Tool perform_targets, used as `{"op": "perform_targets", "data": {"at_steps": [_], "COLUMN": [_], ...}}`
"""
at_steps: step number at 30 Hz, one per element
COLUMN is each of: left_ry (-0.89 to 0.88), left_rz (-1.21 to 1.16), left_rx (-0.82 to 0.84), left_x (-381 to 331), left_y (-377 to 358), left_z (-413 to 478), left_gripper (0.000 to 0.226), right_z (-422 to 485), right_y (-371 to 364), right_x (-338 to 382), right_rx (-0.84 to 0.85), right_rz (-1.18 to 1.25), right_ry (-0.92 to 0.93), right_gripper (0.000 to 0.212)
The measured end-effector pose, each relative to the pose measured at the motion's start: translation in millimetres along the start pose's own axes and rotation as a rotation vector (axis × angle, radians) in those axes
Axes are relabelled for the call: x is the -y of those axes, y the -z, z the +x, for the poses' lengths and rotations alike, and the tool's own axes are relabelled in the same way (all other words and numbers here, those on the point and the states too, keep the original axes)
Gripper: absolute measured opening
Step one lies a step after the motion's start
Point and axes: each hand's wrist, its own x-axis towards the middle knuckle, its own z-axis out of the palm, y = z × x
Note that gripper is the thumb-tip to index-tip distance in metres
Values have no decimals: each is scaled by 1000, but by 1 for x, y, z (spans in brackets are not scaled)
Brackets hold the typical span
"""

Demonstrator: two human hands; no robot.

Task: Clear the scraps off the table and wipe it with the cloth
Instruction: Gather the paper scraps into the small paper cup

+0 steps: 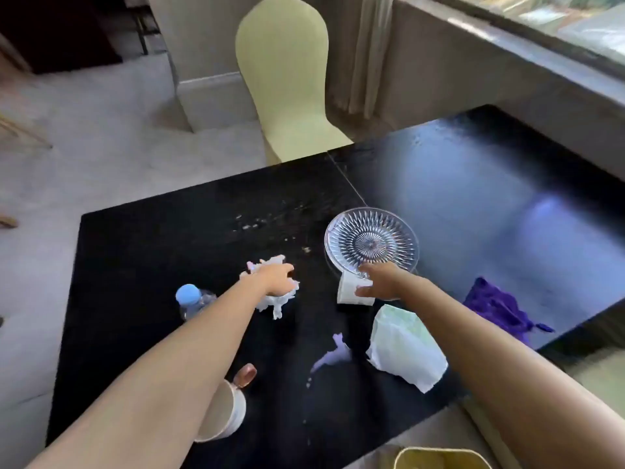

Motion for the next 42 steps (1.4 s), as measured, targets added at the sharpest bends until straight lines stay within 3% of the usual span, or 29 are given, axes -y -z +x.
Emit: {"op": "perform_targets", "data": {"at_steps": [3, 8, 12, 15, 20, 27, 30, 33, 36, 42], "left_ry": [71, 75, 48, 17, 8, -25, -160, -302, -297, -277], "left_rz": [21, -66, -187, -173, -133, -471, -575, -512, -478, -560], "left_rx": [-13, -69, -245, -272, -300, -410, -473, -436, -404, -524], "left_x": [11, 26, 25, 31, 38, 29, 23, 19, 20, 22], "left_y": [-23, -59, -76, -80, -75, -47, -34, -28, -25, -16], "left_z": [12, 26, 34, 39, 40, 28, 11, -5, -14, -11], "left_gripper": [50, 68, 50, 52, 53, 17, 16, 20, 32, 25], "right_z": [16, 37, 47, 52, 56, 62, 65, 67, 67, 63], "right_y": [-22, -55, -78, -86, -84, -83, -82, -80, -77, -75], "right_x": [0, 4, 9, 14, 21, 35, 47, 59, 67, 67], "right_rx": [-45, -111, -192, -234, -225, -211, -237, -264, -303, -271], "right_rz": [-28, -110, -162, -128, 152, 618, 727, 829, 859, 974], "right_ry": [-76, -122, -143, -171, -182, -68, -17, 44, 83, 116], "right_gripper": [71, 83, 72, 58, 55, 68, 65, 56, 38, 53]}}
